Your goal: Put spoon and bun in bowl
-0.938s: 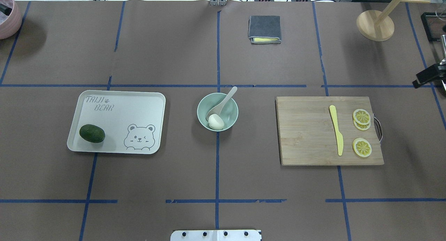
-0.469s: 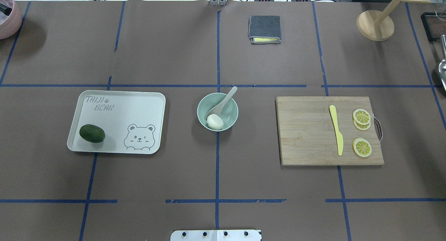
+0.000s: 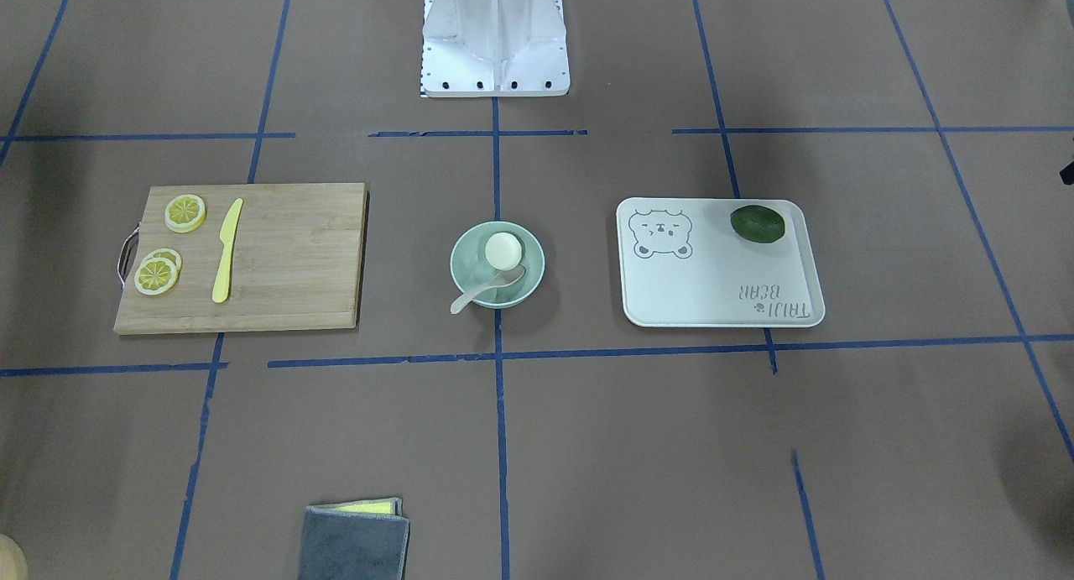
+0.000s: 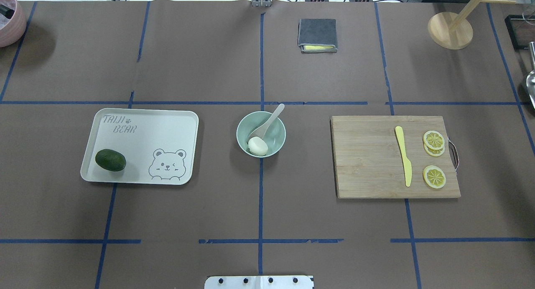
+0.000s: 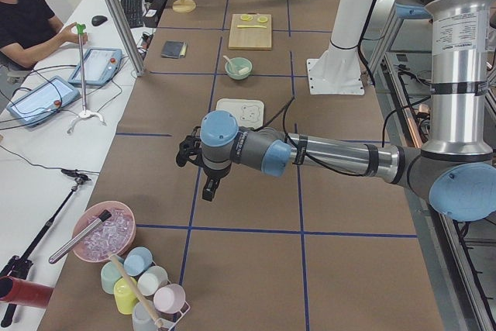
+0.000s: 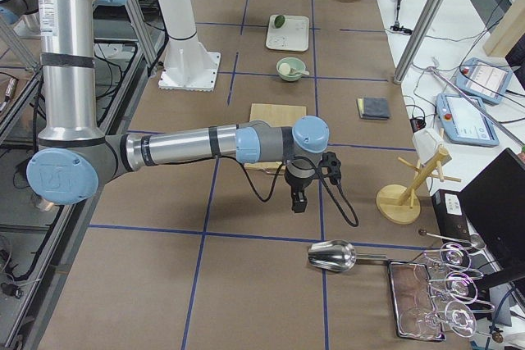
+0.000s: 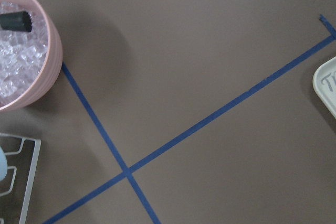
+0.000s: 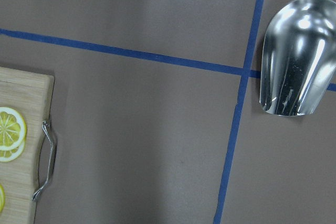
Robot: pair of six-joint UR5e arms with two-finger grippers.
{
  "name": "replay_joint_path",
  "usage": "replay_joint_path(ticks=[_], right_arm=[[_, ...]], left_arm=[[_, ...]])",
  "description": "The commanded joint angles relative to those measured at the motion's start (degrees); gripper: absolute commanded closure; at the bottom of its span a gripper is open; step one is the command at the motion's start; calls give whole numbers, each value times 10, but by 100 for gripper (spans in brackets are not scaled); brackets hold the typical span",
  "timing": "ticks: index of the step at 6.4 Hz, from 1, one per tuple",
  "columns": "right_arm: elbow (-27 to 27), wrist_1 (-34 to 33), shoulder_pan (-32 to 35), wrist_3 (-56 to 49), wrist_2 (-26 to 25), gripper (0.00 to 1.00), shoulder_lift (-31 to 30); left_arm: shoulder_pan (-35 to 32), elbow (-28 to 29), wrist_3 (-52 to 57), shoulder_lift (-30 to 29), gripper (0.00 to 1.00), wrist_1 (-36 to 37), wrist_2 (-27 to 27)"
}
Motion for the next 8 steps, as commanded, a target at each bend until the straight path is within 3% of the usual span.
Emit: replay_joint_path(ticks=[1,3,5,8], right_arm=[[-1,0,1,1,3,0,-1],[-1,1,1,1,-4,0,6],[3,1,1,5,-4,0,8],[6,1,1,10,-4,0,16]], left_arm=[[2,1,-11,-1,0,-34,70],[3,13,-11,-4,0,-36,62],[4,15,-10,-5,0,24,41],[6,23,-10,-1,0,23,33]])
